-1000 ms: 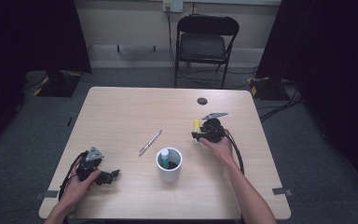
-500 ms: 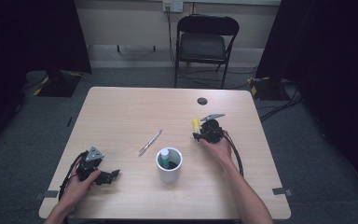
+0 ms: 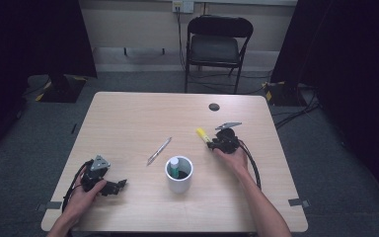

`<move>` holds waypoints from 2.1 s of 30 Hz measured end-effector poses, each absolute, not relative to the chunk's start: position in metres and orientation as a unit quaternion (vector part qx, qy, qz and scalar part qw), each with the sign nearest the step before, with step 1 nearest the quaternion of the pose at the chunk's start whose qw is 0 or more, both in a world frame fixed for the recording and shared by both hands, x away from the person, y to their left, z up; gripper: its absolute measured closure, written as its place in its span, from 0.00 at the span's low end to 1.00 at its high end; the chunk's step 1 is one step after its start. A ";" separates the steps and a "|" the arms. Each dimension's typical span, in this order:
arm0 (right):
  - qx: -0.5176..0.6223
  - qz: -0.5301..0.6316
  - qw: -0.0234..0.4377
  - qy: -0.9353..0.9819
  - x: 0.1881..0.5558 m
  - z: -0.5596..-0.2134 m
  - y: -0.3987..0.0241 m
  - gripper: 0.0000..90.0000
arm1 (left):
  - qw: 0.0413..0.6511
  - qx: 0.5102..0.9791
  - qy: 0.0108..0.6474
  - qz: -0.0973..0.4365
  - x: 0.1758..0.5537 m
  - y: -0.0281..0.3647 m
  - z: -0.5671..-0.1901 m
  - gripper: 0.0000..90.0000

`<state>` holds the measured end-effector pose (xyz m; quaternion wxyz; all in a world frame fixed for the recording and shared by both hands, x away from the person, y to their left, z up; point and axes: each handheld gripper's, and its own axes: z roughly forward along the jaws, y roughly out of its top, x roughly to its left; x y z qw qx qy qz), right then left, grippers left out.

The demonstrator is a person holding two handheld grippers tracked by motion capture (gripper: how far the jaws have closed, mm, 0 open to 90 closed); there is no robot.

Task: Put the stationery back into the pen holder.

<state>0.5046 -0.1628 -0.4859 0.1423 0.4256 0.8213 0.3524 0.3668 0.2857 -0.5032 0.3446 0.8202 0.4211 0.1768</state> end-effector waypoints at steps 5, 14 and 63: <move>0.423 0.348 0.138 0.825 0.495 -0.485 -0.170 0.73 | 0.344 0.820 0.421 0.177 0.367 0.286 -0.503 0.00; 0.408 0.354 0.136 0.831 0.468 -0.486 -0.181 0.73 | 0.345 0.820 0.421 0.177 0.367 0.286 -0.503 0.00; 0.395 0.349 0.161 0.835 0.488 -0.490 -0.137 0.75 | 0.345 0.820 0.421 0.177 0.367 0.286 -0.503 0.00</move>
